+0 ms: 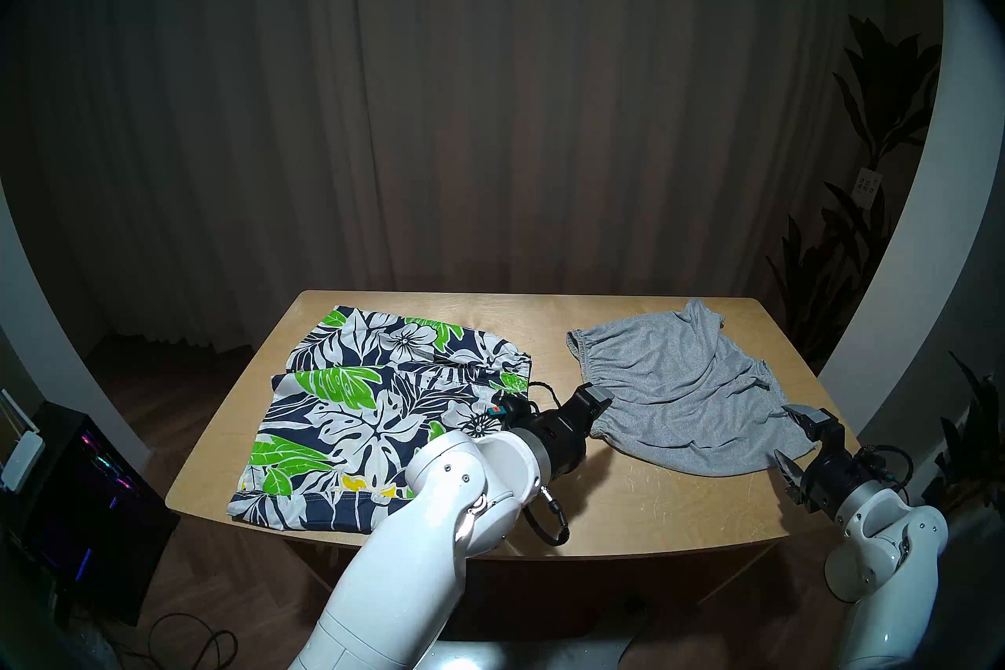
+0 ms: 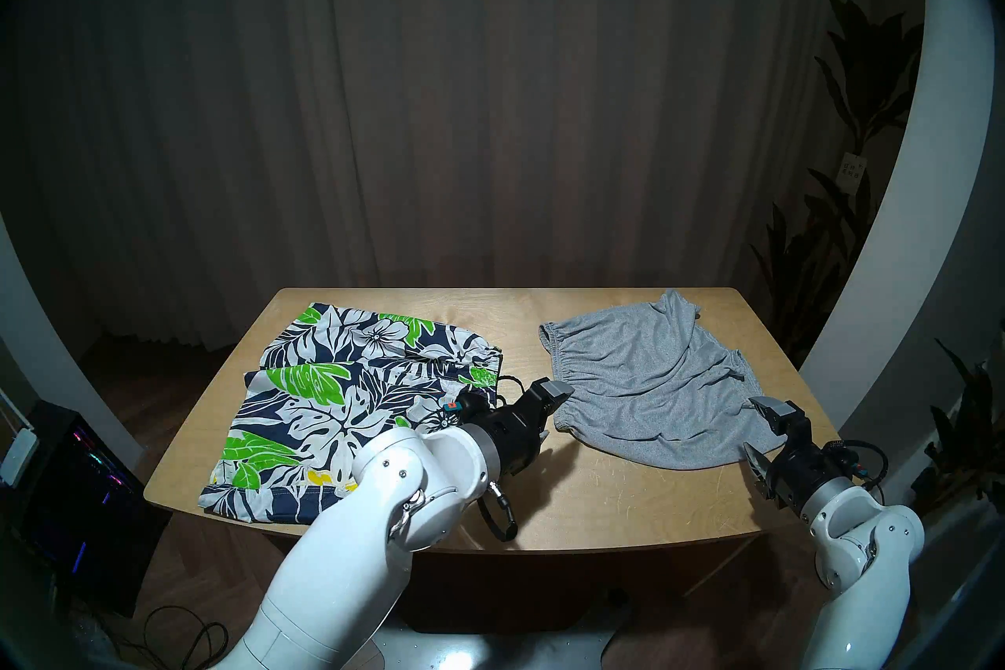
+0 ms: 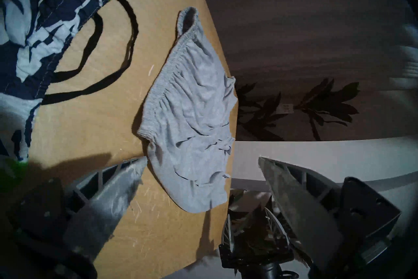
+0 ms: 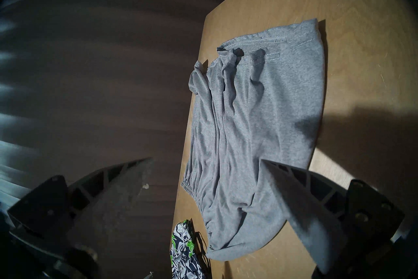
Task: Fold pants twice and stack them
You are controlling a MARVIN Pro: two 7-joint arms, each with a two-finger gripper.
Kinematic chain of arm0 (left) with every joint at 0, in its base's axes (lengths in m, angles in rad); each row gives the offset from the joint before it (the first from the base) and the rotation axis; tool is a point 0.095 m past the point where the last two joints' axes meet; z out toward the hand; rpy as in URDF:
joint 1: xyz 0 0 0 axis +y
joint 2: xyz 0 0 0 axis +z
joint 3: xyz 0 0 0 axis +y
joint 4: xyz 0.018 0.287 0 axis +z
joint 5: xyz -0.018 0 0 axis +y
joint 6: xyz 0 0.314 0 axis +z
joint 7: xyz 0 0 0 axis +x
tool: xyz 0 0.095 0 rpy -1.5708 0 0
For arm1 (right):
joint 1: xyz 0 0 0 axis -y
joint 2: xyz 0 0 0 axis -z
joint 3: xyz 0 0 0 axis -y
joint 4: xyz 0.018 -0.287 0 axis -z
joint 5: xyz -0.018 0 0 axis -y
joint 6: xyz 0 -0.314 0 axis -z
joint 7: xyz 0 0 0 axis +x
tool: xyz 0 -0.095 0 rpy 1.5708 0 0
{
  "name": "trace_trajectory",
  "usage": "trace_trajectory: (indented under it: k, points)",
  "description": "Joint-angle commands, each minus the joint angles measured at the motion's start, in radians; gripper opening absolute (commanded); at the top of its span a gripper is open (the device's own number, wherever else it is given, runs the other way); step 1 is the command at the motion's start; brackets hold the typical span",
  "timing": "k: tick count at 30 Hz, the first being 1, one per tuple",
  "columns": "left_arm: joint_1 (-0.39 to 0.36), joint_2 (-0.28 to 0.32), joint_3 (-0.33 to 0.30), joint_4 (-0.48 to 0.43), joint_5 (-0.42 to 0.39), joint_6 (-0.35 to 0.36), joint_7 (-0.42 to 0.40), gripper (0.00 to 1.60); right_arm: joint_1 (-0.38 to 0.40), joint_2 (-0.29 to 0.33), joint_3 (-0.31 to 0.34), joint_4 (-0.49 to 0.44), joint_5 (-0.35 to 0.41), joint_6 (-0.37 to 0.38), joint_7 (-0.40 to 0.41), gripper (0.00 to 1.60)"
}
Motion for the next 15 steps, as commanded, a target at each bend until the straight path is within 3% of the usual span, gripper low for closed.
trace_trajectory:
  k: [1, 15]
  points:
    - [-0.061, 0.001, 0.05, -0.006, -0.001, -0.063, 0.002, 1.6, 0.017, 0.027, 0.011, 0.003, -0.021, -0.006, 0.031, 1.6]
    - [-0.105, 0.006, 0.123, 0.057, 0.006, -0.143, 0.048, 1.6, 0.011, 0.028, 0.029, 0.036, -0.089, -0.035, 0.017, 1.6]
